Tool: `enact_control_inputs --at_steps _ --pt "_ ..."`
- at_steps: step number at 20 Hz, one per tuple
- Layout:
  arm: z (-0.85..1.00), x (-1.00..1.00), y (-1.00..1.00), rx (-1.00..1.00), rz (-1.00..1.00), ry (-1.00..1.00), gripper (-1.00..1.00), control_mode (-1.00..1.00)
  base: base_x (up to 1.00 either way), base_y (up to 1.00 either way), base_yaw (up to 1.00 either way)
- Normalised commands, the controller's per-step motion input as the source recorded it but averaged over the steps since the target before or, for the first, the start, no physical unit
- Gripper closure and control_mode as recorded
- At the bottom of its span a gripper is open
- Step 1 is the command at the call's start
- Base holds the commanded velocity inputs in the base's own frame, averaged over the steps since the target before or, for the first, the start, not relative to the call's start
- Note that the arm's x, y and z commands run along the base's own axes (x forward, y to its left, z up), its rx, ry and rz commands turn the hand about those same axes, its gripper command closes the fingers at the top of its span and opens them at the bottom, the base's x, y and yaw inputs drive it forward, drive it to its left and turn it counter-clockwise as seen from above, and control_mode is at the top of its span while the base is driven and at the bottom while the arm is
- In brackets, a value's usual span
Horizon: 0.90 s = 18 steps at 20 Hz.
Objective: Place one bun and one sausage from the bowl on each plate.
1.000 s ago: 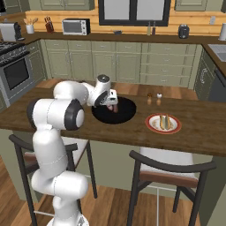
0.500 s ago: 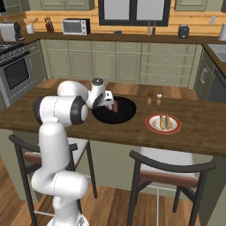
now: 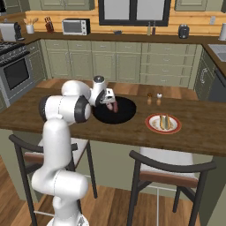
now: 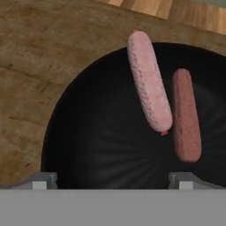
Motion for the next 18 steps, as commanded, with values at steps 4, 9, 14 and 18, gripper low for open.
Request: enact_control_inputs --at_steps 4,9,14,18 --pt "-0.37 0.06 -0.29 0.02 0.0 -0.07 -1.0 -1.0 0.0 0.0 0.0" --pt "-0.26 0.44 -0.05 0.0 0.0 -0.02 -1.0 -1.0 0.0 0.0 0.0" --pt "-0.06 0.4 0.0 0.0 0.0 0.0 -1.0 -1.0 0.0 0.0 0.0" --pt "0.0 0.35 0.14 0.0 0.0 0.03 -1.0 -1.0 0.0 0.0 0.0"
